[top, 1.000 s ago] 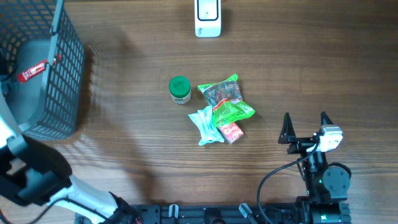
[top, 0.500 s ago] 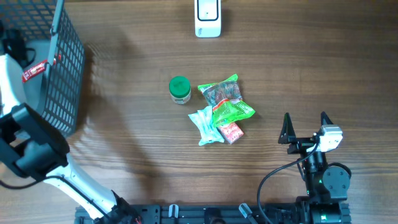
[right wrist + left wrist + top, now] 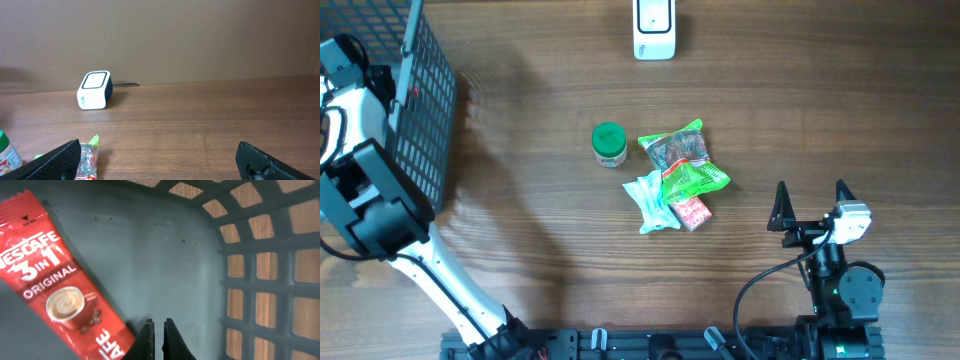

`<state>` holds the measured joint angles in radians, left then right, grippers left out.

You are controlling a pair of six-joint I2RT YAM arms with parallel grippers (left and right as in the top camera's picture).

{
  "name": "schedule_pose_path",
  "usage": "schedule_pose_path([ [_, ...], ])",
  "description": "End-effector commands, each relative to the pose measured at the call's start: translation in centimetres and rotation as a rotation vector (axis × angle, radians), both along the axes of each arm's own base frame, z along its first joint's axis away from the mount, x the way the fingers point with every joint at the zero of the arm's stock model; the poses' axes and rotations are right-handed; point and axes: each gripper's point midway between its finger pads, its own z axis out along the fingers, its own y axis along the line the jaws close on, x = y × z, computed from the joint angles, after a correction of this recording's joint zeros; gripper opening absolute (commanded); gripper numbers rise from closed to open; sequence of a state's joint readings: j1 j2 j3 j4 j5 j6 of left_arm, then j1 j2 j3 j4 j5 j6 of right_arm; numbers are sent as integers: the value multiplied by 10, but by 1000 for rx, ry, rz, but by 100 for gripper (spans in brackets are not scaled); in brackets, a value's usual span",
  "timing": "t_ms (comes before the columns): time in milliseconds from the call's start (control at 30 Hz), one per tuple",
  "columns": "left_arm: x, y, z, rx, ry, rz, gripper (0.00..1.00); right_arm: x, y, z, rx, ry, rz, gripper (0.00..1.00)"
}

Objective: Scan the item barcode
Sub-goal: 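Grasp the red Nescafe coffee stick in the basket with left gripper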

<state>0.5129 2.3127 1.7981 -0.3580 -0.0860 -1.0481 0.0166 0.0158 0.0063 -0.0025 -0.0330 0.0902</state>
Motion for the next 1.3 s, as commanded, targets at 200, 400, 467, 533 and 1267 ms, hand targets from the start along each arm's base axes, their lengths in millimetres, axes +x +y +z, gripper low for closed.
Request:
schedule_pose_path([
  [200, -7, 0, -40, -9, 81, -2, 4, 0, 2, 0, 15, 0, 10, 100],
  [400, -23, -12, -53, -73, 158, -14, 4, 0, 2, 0, 15, 0, 11, 100],
  [467, -30, -19, -59, -107, 189, -23, 4, 0, 2, 0, 15, 0, 11, 100],
  [533, -42, -28, -65, -145, 240, -27, 4, 0, 2, 0, 15, 0, 10, 100],
  [1267, -124, -35, -46, -392, 398, -6, 4, 0, 2, 0, 15, 0, 11, 100],
])
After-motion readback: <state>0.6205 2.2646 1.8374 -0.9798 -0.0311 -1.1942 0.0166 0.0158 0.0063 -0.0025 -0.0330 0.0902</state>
